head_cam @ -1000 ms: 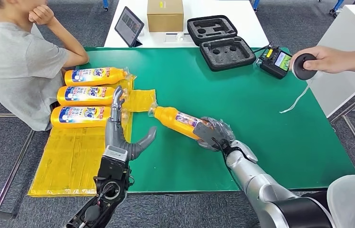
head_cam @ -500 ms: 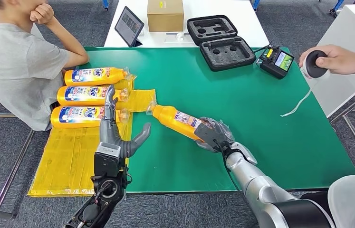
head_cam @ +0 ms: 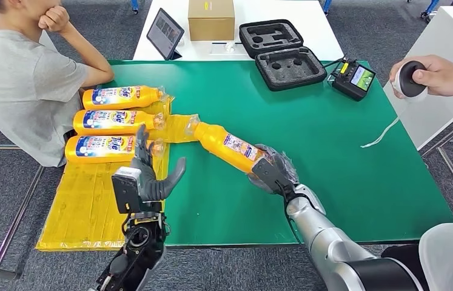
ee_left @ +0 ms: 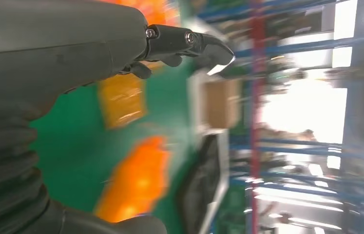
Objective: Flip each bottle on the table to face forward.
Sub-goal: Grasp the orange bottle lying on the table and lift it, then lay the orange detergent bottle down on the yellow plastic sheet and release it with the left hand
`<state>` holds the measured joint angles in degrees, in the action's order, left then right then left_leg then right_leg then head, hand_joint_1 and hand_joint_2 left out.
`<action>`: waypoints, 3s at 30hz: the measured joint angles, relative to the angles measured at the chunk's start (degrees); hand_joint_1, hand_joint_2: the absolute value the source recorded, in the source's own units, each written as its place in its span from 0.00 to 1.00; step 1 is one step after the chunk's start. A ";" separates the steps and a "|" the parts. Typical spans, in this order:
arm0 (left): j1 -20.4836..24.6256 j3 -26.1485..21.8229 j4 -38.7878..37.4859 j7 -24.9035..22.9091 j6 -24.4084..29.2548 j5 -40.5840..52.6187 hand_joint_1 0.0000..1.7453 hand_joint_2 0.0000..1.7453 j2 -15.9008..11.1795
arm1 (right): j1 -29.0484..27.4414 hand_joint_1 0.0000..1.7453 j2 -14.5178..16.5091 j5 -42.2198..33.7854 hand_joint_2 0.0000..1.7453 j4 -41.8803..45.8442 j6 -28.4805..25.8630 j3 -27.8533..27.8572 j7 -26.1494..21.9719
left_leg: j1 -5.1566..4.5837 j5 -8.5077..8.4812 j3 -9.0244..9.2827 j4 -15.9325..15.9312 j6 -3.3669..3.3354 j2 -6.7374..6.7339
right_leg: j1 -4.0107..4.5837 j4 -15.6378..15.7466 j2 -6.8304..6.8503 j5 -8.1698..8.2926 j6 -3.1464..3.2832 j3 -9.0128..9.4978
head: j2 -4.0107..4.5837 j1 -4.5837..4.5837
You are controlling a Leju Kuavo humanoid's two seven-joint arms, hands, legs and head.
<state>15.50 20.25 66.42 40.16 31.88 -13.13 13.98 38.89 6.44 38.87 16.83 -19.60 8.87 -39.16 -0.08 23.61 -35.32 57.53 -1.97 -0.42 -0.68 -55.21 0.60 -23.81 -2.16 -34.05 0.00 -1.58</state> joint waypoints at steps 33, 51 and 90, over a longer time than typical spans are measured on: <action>7.20 -0.26 -23.69 -4.38 -11.37 -12.94 0.00 1.00 4.15 | -2.16 1.00 3.25 -6.62 1.00 4.55 -1.52 -6.64 -0.86 | 0.00 0.00 -0.01 0.00 0.00 -0.01 | 0.00 0.00 0.00 0.00 0.00 -0.01 | 0.00 0.00; 11.68 0.83 -28.17 -6.98 -14.44 -18.75 0.00 1.00 4.92 | -2.28 1.00 4.38 -8.59 1.00 4.78 -1.75 -12.52 -0.86 | 0.00 -0.01 -0.02 0.00 -0.01 0.00 | 0.01 -0.01 0.00 0.00 0.00 -0.01 | 0.00 -0.01; 14.46 0.35 -28.98 -6.36 -15.85 -25.05 0.00 1.00 5.80 | -3.42 1.00 6.38 -14.39 1.00 5.60 -1.92 -19.86 -0.87 | 0.00 -0.01 -0.02 0.00 -0.01 0.00 | 0.00 -0.01 0.00 0.00 0.00 -0.01 | 0.00 0.00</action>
<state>29.96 20.61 37.44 33.80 16.03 -38.18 19.78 35.46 12.82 24.47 22.43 -21.52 -10.99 -40.03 -0.08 23.60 -35.34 57.54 -1.98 -0.42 -0.68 -55.22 0.61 -23.81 -2.16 -34.06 0.00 -1.58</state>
